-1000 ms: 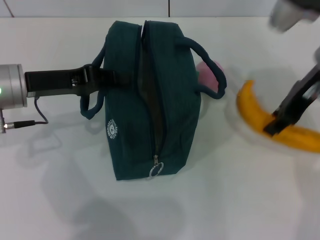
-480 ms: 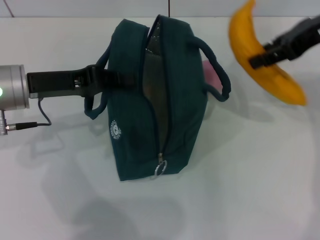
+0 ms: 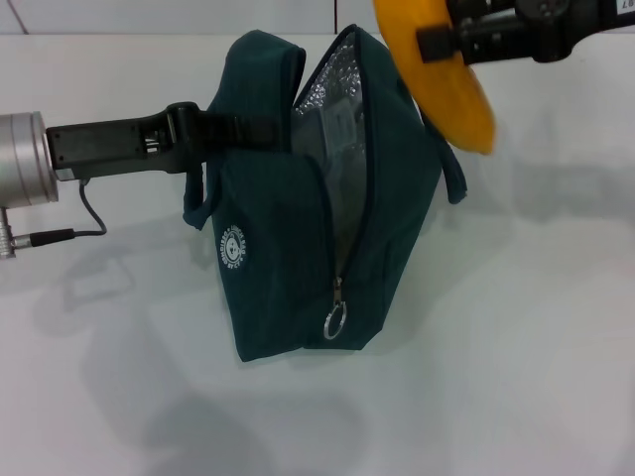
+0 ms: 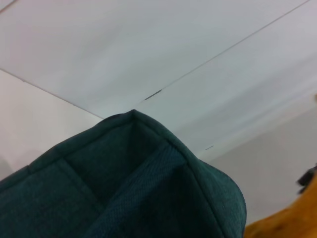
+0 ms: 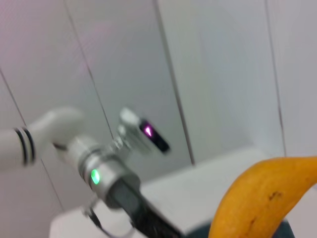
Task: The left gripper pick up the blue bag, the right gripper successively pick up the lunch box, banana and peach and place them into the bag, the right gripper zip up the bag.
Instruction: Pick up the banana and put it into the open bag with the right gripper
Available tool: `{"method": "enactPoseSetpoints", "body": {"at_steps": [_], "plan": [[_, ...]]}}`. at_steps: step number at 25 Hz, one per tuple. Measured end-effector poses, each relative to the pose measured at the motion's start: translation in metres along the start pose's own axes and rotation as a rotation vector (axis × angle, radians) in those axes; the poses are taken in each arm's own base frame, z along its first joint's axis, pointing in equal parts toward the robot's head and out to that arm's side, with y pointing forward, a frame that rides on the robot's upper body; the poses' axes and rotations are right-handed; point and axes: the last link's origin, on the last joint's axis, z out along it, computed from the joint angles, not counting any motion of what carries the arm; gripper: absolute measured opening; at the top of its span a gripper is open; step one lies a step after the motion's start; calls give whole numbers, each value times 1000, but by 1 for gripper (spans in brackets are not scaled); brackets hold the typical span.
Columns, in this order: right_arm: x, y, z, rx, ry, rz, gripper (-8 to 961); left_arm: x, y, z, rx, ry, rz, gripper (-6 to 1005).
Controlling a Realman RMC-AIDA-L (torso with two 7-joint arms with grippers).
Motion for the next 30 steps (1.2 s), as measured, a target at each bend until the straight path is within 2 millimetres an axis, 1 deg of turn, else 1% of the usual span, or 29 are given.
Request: {"method": "enactPoseSetpoints", "body": {"at_steps": [6,8,11,17,19,20,21,27,30], "plan": [[5,9,-8,-70,-260,-76,410,-2,-1,0,1,-1,-4,36],[10,7,-10,-88,-345,-64,410,-3,-1,-1,4,-3,-7,37],[21,1,-8,-94,-416,-33,410,-5,-3,0,3,-7,-16,37],[36,-3,9,-101,-415,-31,409,-8,-4,1,0,-10,-16,37],[36,-3,9,-101,-415,-31,409,-8,-4,2,-1,-12,-12,37],[38,-3,13,-103,-410,-32,409,-8,-4,2,-2,-12,-11,37],[41,-3,26,-119,-405,-54,411,-8,-4,2,-2,-12,-9,37],[40,-2,48,-144,-409,-62,425,-9,-4,3,-4,-14,-7,37],[40,-2,54,-154,-403,-53,432,-10,-4,4,-4,-19,-6,37]]}}
